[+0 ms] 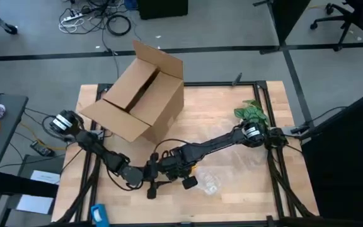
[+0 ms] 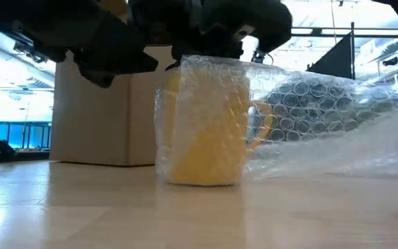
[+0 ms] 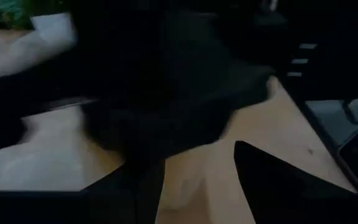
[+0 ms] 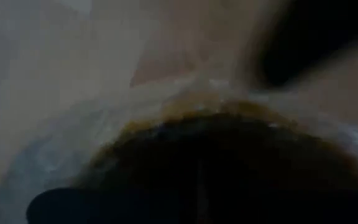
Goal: Wrap mug
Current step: Wrap the yellow mug with the bubble wrap
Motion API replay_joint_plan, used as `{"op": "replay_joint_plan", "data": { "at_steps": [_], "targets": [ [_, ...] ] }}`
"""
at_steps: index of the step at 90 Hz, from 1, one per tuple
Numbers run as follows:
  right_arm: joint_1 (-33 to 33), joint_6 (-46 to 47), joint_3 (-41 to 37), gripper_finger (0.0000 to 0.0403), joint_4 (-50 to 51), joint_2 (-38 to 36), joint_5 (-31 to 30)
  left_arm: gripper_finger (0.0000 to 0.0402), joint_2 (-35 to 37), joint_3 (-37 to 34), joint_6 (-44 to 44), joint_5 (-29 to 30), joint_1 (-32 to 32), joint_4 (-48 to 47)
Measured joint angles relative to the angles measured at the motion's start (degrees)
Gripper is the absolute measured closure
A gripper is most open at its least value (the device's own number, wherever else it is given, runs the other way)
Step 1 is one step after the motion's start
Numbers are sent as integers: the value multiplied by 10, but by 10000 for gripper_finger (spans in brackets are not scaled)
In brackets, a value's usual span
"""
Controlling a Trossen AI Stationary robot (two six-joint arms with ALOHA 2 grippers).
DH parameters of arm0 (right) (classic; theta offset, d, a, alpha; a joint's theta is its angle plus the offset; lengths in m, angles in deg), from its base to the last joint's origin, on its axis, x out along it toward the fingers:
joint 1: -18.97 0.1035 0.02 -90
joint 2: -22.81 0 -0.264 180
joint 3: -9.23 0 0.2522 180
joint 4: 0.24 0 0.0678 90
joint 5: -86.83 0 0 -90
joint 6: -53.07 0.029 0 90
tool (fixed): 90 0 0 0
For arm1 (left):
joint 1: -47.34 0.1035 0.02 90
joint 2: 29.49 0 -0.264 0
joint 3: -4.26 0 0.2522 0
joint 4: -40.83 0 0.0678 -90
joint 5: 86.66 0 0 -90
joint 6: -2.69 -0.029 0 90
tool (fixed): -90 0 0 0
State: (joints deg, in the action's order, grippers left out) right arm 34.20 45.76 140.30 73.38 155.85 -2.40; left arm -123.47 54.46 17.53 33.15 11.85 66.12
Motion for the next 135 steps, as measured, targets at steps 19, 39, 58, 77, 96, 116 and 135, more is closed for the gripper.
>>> {"op": "replay_joint_plan", "data": {
  "at_steps": [19, 39, 58, 77, 96, 116, 135],
  "targets": [
    [-9, 14, 5, 403, 11, 0, -11, 224, -31, 1, -8, 31, -23, 15],
    [-12, 32, 6, 403, 18, 0, -17, 224, -51, 26, -92, 64, -27, 37],
    [-10, 56, 6, 403, 28, 0, -40, 224, -108, 70, -104, 79, -19, 35],
    [-4, 74, 18, 403, 48, -3, -44, 224, -114, 75, -118, 96, -18, 35],
    [2, 78, 87, 403, 119, -5, -68, 224, -114, 75, -114, 92, -18, 38],
    [19, 113, 178, 403, 225, -8, -74, 224, -114, 75, -109, 94, -18, 38],
    [34, 107, 163, 403, 189, 6, -20, 224, -114, 75, -110, 95, -19, 39]
  ]
}}
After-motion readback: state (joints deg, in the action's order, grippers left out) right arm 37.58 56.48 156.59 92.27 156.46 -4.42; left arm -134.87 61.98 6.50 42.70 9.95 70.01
